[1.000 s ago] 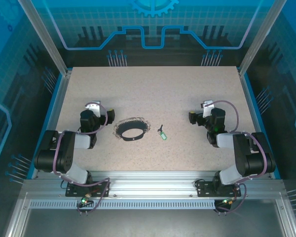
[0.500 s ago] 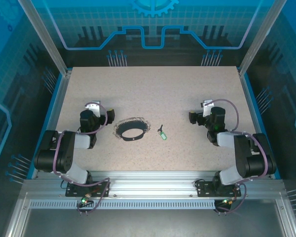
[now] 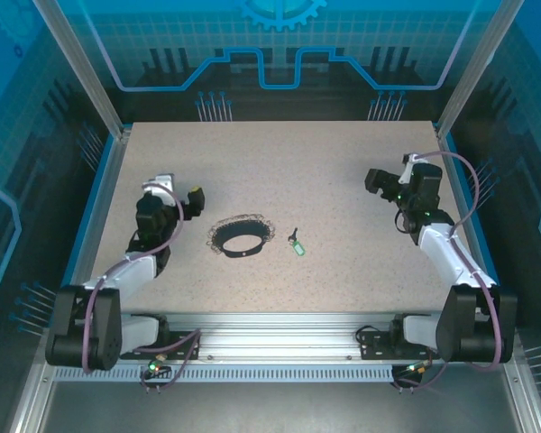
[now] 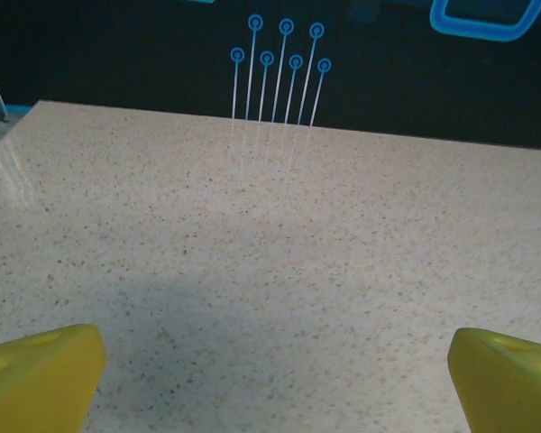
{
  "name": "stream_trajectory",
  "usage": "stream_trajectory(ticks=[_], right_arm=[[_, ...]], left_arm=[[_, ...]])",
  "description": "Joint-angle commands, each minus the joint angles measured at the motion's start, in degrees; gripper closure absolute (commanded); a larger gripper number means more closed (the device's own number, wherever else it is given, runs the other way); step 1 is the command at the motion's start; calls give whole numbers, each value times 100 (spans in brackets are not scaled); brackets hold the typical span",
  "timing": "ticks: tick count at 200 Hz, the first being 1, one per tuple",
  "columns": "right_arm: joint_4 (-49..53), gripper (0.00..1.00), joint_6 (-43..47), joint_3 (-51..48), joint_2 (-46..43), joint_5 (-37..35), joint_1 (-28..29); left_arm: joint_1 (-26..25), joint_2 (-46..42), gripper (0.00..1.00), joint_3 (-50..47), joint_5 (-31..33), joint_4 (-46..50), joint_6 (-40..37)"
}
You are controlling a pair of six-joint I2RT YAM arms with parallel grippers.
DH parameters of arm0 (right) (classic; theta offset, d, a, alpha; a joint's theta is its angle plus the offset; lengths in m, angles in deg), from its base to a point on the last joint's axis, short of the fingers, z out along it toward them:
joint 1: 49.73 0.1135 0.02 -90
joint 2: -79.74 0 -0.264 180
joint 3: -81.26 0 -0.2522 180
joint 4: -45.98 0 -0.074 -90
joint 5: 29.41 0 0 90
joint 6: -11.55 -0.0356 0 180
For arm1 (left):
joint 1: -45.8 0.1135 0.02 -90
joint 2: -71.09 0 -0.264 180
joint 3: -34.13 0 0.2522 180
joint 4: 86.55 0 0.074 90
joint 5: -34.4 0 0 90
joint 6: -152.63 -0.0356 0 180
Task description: Put the keys on the keyring
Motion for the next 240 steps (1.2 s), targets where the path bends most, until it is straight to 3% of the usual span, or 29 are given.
stream_trajectory(ticks=[1, 24, 52, 95, 164, 240], right_arm=[[730, 8, -238, 191, -131, 948, 412], [1038, 16, -151, 331, -101, 1143, 1291], [1379, 21, -219, 467, 51, 800, 2586], [1029, 24, -580, 433, 408, 397, 3781], [922, 31, -621, 735, 1245, 347, 4558], [417, 51, -707, 837, 2231, 776, 4546]], left_arm=[[-329, -395, 1, 786, 213, 1791, 1016], [-1012, -468, 1, 1008, 179, 2574, 1564], [-1796, -416, 1, 872, 154, 2948, 2314], [-2430, -259, 2, 650, 44, 2918, 3040], [-2522, -36, 1, 1121, -155, 3361, 3318], [-2518, 306, 1, 1248, -262, 3224, 3425]])
